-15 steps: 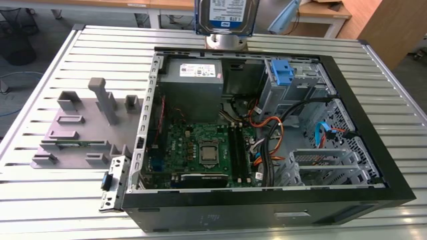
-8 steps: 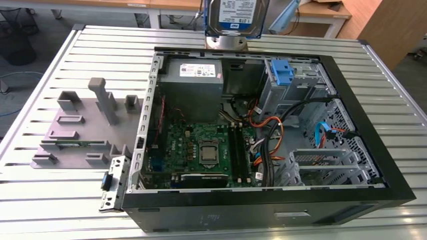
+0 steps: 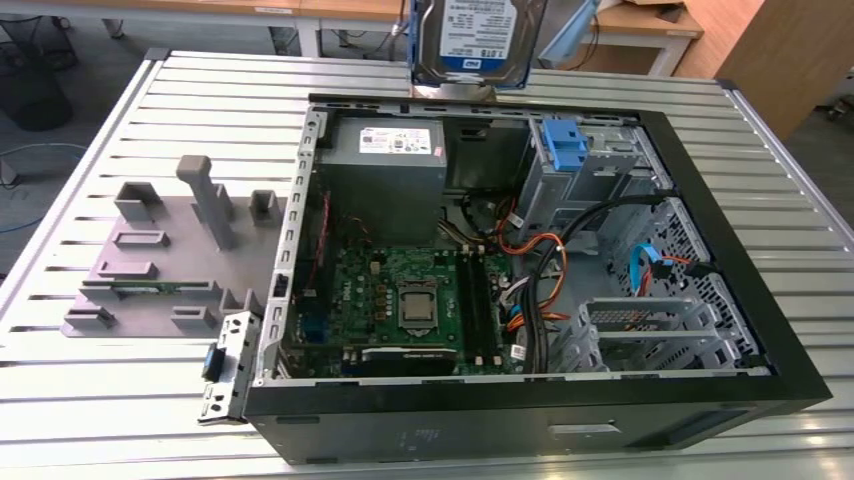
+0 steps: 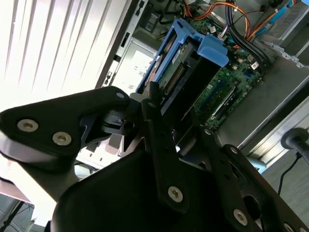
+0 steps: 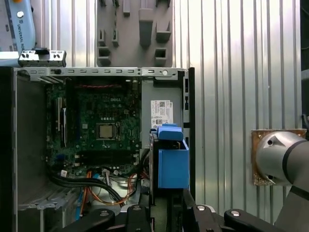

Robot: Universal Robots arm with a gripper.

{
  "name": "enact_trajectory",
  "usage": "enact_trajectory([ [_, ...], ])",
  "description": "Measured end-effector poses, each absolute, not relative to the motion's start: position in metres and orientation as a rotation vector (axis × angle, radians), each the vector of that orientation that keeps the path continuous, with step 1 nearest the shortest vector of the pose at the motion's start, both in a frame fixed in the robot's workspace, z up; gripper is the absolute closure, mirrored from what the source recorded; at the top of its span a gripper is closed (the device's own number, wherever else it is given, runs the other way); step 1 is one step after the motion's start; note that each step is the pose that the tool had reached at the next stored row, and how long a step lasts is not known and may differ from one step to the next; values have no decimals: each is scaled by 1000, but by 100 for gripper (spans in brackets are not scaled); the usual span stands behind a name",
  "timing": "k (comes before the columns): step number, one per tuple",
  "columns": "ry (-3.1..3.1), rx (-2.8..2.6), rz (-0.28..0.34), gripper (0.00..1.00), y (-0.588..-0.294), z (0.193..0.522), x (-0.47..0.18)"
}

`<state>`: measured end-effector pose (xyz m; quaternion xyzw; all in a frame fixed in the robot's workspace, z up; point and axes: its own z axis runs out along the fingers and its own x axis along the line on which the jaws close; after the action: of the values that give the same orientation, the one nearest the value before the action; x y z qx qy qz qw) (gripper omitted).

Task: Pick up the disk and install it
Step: 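Pick up the disk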

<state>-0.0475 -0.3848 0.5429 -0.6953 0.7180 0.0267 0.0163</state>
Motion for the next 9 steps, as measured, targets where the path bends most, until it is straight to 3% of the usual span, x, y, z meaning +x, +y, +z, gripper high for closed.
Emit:
enact_trajectory([
  [9, 2233, -2162, 83, 65, -416, 535, -43],
])
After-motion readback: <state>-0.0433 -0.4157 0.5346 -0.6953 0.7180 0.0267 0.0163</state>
